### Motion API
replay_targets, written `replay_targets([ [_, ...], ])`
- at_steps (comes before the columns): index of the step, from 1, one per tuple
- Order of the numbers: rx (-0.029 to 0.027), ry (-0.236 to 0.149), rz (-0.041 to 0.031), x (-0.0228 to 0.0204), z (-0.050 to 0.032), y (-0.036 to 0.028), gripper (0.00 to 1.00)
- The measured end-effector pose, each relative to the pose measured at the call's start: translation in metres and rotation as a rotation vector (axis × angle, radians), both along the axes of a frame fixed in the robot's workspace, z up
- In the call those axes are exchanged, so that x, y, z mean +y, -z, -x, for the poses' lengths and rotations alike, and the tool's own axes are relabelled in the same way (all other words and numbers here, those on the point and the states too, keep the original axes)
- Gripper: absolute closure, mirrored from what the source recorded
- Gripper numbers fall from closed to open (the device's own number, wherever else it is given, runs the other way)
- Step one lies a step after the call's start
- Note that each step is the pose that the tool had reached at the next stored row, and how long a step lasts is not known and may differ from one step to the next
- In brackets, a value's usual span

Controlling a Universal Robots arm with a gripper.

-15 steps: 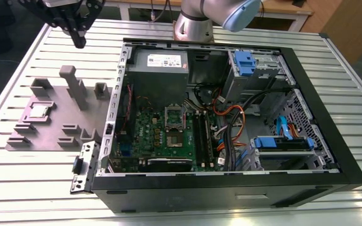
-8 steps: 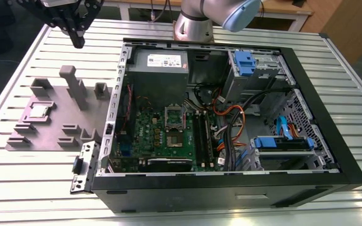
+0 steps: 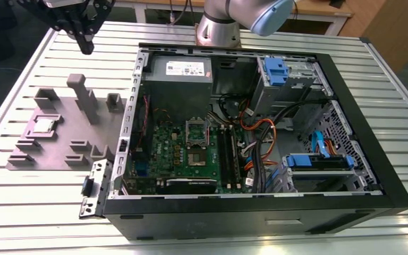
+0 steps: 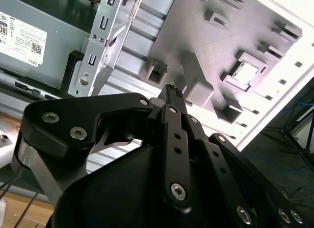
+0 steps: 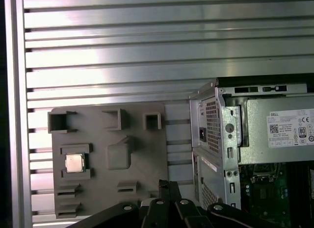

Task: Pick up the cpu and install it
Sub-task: 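Reach for the cpu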

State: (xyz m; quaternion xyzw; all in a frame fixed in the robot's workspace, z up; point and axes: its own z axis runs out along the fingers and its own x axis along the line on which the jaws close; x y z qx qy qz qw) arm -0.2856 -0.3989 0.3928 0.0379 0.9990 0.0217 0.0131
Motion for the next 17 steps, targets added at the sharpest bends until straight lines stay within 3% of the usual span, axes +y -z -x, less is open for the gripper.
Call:
replay_targets([
  [17,0.0000,0.000,0.0000,0.0000,0.0054,0.0000,0.89],
])
